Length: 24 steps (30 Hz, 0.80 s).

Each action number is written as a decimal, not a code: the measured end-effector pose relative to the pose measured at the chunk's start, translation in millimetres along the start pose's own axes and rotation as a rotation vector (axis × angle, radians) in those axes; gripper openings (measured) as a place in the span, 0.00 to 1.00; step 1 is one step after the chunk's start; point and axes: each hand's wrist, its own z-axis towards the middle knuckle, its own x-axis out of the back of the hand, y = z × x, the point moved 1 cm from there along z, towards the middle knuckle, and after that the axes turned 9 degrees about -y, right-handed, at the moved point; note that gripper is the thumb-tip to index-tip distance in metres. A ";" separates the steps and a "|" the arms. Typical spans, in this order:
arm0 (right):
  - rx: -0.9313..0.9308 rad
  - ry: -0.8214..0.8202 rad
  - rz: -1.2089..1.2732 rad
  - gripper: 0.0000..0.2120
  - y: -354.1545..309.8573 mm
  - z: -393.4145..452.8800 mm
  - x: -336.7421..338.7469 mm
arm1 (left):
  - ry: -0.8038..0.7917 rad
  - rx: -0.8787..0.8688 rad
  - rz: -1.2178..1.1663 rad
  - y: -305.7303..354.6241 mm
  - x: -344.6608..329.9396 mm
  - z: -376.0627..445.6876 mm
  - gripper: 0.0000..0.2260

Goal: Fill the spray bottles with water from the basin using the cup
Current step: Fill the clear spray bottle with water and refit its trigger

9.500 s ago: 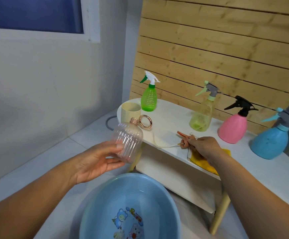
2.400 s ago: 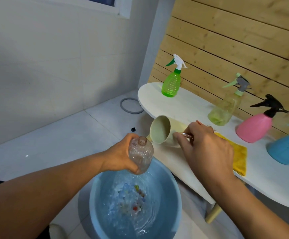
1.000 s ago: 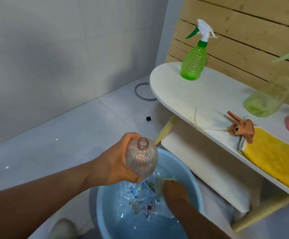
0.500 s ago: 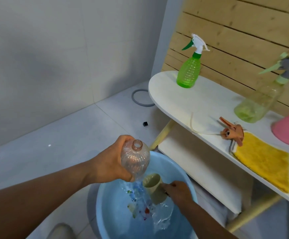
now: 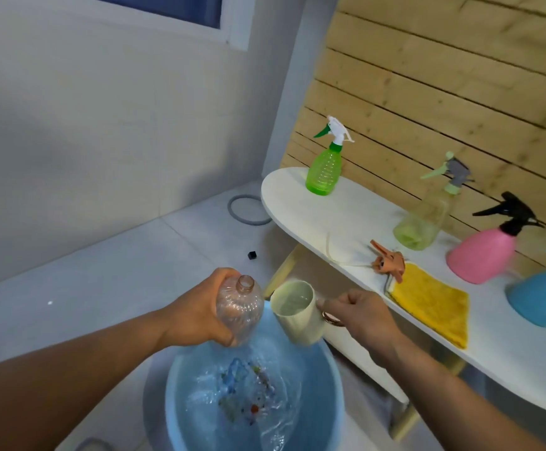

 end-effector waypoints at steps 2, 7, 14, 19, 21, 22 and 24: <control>0.039 0.016 0.000 0.17 -21.5 -10.7 10.5 | -0.020 0.012 0.021 1.0 -3.1 0.4 0.44; 0.145 0.066 -0.038 0.17 -60.8 -30.7 24.6 | -0.048 0.058 0.096 4.2 -11.4 4.0 0.46; 0.229 0.149 -0.212 0.17 -75.0 -30.2 26.9 | -0.062 0.079 0.155 12.0 -18.6 11.7 0.46; 0.232 0.219 -0.320 0.16 -81.7 -40.8 21.9 | -0.055 0.079 0.173 13.9 -20.5 16.4 0.47; 0.237 0.242 -0.348 0.15 -85.5 -43.1 20.7 | -0.051 0.079 0.194 14.5 -21.5 17.7 0.47; 0.244 0.249 -0.366 0.15 -87.5 -43.5 20.0 | -0.049 0.080 0.206 14.6 -21.9 18.3 0.47; 0.263 0.269 -0.415 0.15 -90.2 -44.8 18.8 | -0.043 0.080 0.225 14.8 -22.4 19.3 0.48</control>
